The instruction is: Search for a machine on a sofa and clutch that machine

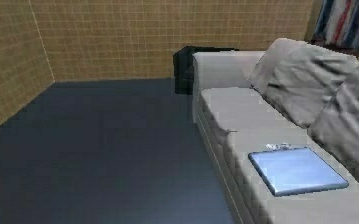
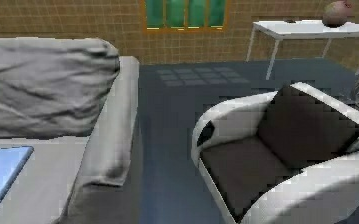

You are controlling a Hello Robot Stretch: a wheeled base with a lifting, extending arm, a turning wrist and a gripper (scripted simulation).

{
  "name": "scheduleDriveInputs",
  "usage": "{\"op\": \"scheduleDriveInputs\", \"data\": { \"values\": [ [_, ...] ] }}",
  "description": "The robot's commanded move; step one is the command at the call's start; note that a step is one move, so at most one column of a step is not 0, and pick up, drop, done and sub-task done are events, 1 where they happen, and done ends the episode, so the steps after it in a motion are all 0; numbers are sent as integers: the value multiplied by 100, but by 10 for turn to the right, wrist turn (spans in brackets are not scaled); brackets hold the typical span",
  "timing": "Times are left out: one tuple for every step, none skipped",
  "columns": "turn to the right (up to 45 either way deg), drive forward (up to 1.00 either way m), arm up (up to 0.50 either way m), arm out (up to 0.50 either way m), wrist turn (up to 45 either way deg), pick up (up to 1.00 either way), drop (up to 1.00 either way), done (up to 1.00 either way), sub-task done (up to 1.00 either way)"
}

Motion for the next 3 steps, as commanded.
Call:
{"op": "scheduleDriveInputs", "data": {
  "values": [
    [0, 100, 0, 0, 0, 0, 0, 0, 0],
    [60, 0, 0, 0, 0, 0, 0, 0, 0],
    [0, 15, 0, 0, 0, 0, 0, 0, 0]
  ]
}}
